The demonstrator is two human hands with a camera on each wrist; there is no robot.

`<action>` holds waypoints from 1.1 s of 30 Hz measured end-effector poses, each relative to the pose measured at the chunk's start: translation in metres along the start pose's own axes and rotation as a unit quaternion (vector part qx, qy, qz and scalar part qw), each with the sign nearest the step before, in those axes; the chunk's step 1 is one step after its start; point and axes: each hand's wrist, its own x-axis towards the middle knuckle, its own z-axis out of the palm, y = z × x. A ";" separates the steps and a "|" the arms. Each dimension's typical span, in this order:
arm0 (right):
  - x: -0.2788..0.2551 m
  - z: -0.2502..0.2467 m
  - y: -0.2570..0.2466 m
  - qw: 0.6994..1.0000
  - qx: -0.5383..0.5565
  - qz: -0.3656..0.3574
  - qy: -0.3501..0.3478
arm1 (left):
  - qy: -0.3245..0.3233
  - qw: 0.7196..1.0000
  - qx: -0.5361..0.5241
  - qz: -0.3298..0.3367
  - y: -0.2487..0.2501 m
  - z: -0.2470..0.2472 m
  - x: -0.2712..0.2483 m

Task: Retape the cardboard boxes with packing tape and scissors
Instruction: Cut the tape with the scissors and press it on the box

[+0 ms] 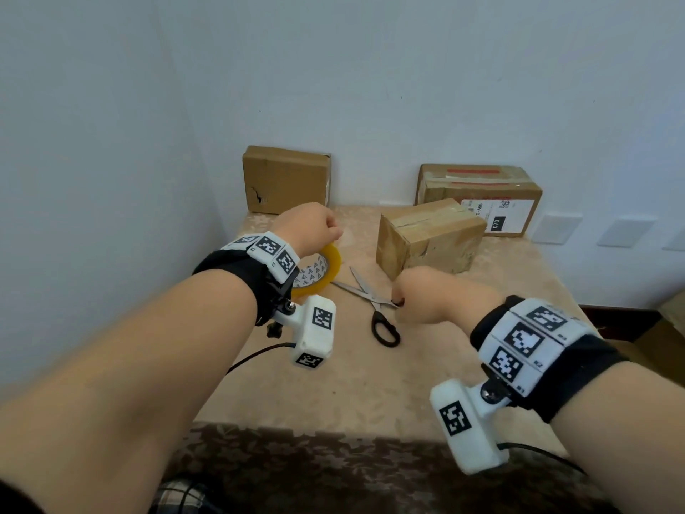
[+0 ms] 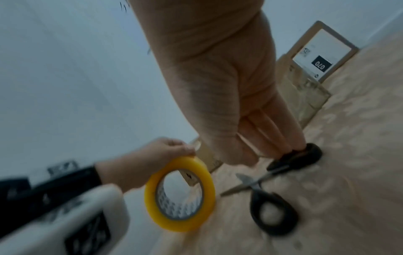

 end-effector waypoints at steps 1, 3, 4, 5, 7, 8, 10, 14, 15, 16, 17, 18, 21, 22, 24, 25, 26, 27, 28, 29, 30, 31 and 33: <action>0.000 -0.007 0.004 0.997 0.030 -0.001 0.077 | 0.006 1.000 -0.002 0.001 -0.001 0.001 0.000; 0.006 -0.020 0.015 0.952 0.080 0.008 0.296 | 0.013 1.000 -0.007 0.000 -0.003 0.003 0.001; 0.013 -0.025 0.019 0.925 0.073 0.003 0.372 | 0.016 1.000 -0.007 -0.002 -0.003 0.005 0.002; 0.023 -0.028 0.022 0.918 0.047 0.002 0.393 | 0.019 1.000 -0.005 -0.004 -0.002 0.005 0.002; 0.047 -0.025 0.022 0.946 0.013 0.034 0.323 | 0.020 1.000 0.001 -0.006 -0.002 0.007 0.004; 0.058 -0.021 0.020 0.958 0.013 0.065 0.279 | 0.018 1.000 0.006 -0.006 -0.001 0.007 0.005; 0.072 -0.009 0.016 0.963 -0.010 0.122 0.239 | 0.013 1.000 0.010 -0.003 -0.002 0.008 0.006; 0.086 0.009 0.008 0.950 -0.071 0.149 0.264 | 0.012 1.000 0.007 0.001 -0.006 0.011 0.011; 0.088 0.012 0.007 0.948 -0.078 0.155 0.267 | 0.015 1.000 0.014 0.002 -0.006 0.013 0.013; 0.089 0.013 0.006 0.947 -0.087 0.159 0.266 | 0.016 1.000 0.024 0.001 -0.005 0.014 0.013; 0.089 0.014 0.004 0.947 -0.094 0.160 0.261 | 0.018 0.999 0.032 0.000 -0.004 0.015 0.014; 0.087 0.013 0.003 0.950 -0.098 0.158 0.251 | 0.021 0.999 0.039 0.000 -0.002 0.016 0.013; 0.081 0.008 0.006 0.965 -0.072 0.145 0.204 | 0.027 0.999 0.045 0.004 0.002 0.017 0.012; 0.077 0.004 0.008 0.967 -0.041 0.132 0.211 | 0.029 0.999 0.040 0.005 0.002 0.016 0.010; 0.067 -0.003 0.011 0.957 0.056 0.072 0.276 | 0.036 0.999 0.017 0.005 0.000 0.012 0.006; 0.061 -0.005 0.009 0.938 0.114 0.029 0.327 | 0.038 0.999 -0.002 0.006 -0.001 0.008 0.003; 0.054 -0.007 0.004 0.913 0.181 -0.012 0.366 | 0.040 0.999 -0.023 0.006 -0.003 0.005 0.000; 0.047 -0.011 -0.005 0.891 0.256 -0.043 0.372 | 0.040 0.998 -0.044 0.006 -0.004 0.002 -0.004; 0.044 -0.013 -0.013 0.879 0.328 -0.061 0.340 | 0.038 0.997 -0.062 0.008 -0.005 0.000 -0.009; 0.043 -0.015 -0.021 0.875 0.384 -0.068 0.286 | 0.033 0.996 -0.078 0.013 -0.006 -0.002 -0.013; 0.046 -0.016 -0.027 0.877 0.413 -0.064 0.236 | 0.028 0.995 -0.089 0.021 -0.006 -0.004 -0.017; 0.049 -0.016 -0.032 0.880 0.425 -0.063 0.203 | 0.018 0.995 -0.094 0.031 -0.006 -0.006 -0.021; 0.054 -0.017 -0.037 0.865 0.463 -0.062 0.183 | -0.009 0.995 -0.091 0.045 -0.006 -0.009 -0.029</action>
